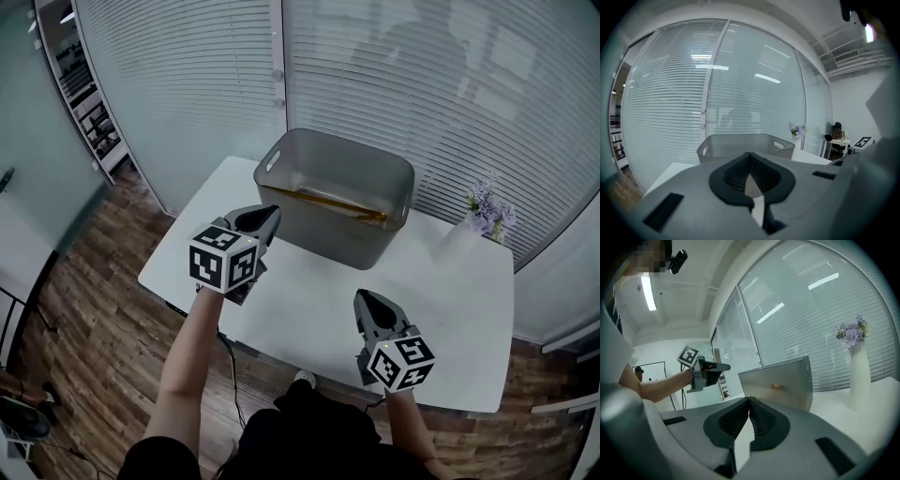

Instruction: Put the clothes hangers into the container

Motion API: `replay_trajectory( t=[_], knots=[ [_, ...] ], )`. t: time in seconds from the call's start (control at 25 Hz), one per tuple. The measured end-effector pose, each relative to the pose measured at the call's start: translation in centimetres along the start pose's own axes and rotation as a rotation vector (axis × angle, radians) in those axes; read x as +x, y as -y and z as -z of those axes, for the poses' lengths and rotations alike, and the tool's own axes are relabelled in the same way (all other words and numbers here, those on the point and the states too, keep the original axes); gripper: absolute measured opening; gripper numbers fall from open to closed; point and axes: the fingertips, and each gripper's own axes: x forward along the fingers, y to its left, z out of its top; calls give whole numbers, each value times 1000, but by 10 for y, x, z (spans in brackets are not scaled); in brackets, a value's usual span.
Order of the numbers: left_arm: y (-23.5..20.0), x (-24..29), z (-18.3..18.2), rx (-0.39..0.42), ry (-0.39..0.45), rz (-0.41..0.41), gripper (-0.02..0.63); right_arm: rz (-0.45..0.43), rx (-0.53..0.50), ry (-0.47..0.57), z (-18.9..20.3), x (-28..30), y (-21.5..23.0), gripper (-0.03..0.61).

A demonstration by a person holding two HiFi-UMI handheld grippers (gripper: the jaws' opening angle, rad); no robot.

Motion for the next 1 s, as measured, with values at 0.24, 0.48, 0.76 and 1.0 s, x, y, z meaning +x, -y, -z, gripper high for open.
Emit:
replay_trajectory(
  t=[0.24, 0.48, 0.76, 1.0],
  knots=[
    [19, -27, 34, -41, 3, -11, 9, -25, 16, -5, 4, -17, -14, 26],
    [41, -51, 63, -99, 12, -32, 9, -26, 9, -10, 7, -31, -20, 26],
    [71, -76, 84, -126, 31, -54, 9, -27, 11, 7, 10, -47, -30, 26],
    [99, -89, 108, -155, 57, -42, 9, -16, 7, 27, 20, -59, -31, 26]
  ],
)
